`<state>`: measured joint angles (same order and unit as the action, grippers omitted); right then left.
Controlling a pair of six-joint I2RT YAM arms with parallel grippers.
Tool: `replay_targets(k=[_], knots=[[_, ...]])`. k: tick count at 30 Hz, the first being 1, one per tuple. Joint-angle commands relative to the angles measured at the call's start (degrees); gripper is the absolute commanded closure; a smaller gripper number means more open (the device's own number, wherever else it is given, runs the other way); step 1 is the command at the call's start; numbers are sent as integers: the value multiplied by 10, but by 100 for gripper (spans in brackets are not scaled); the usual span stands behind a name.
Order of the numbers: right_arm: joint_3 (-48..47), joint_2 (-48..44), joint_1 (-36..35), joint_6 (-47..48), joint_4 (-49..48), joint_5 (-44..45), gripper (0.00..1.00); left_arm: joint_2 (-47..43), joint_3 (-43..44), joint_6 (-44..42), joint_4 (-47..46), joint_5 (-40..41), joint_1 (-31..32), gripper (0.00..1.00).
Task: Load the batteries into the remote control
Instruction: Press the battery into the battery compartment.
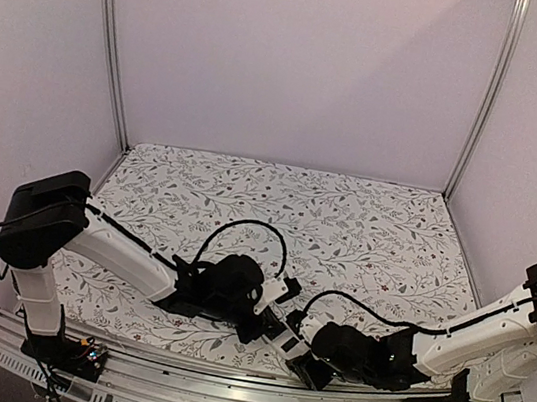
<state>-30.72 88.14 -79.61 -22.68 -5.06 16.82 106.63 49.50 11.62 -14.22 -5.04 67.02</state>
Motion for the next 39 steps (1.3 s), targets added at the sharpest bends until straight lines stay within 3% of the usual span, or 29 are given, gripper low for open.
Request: replay_targets(k=[1,21,39], knots=[[4,23,-4,15,7,-5,48,24,8,8,31,-7,6,88],[-19,36,-4,5,-1,30,57,40,-21,53,109,-26,6,100],[-21,32,-4,-6,13,38,57,27,-17,37,128,-31,31,100]])
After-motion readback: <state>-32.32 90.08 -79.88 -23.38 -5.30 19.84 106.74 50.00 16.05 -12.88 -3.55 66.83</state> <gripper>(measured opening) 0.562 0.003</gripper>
